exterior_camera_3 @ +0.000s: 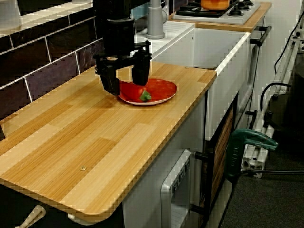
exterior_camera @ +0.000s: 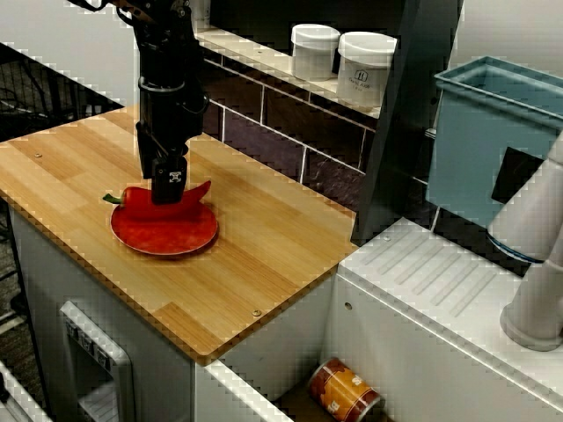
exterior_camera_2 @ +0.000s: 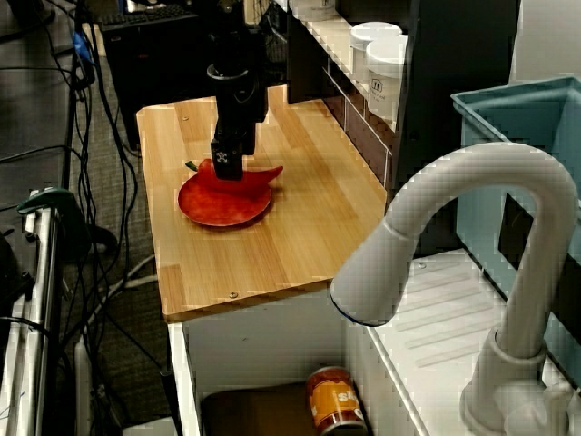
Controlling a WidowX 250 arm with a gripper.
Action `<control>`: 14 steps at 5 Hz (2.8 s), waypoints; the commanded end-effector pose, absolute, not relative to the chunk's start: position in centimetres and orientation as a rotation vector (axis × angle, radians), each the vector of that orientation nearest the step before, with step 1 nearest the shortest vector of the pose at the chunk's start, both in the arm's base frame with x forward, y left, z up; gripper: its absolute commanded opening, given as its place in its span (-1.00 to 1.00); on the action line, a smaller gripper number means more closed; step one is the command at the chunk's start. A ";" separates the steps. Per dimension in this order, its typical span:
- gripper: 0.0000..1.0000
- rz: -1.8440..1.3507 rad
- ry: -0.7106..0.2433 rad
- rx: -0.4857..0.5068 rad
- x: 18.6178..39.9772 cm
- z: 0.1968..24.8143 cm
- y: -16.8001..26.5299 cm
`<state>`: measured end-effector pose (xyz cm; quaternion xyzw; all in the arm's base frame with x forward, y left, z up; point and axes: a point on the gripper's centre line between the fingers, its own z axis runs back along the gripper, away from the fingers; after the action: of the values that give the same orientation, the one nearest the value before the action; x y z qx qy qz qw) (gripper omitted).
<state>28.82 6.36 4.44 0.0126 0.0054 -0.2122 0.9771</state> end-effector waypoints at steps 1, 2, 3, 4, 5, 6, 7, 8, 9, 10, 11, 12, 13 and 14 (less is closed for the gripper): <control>1.00 -0.418 -0.025 0.025 28.5 5.5 6.6; 1.00 -0.408 -0.025 0.010 28.4 5.4 6.5; 1.00 -0.390 -0.009 -0.002 28.7 5.1 6.6; 1.00 -0.385 0.000 0.001 29.0 4.9 6.5; 1.00 -0.377 -0.015 0.013 29.5 4.3 6.2; 1.00 -0.365 -0.006 0.033 29.8 3.9 5.8; 1.00 -0.360 -0.006 0.028 29.8 3.8 5.8; -1.00 -0.357 -0.013 0.013 29.7 4.0 6.0; -1.00 -0.391 0.021 0.009 29.6 4.3 6.0; -1.00 -0.468 0.089 0.028 28.8 5.6 6.1; -1.00 -0.506 0.091 0.038 28.0 6.6 6.5; -1.00 -0.503 0.061 0.036 27.4 7.3 7.3; -1.00 -0.497 0.033 -0.017 27.1 7.8 8.4; -1.00 -0.493 0.039 -0.016 27.5 7.7 8.7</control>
<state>27.37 7.73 6.31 -0.0219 0.0396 -0.2431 0.9689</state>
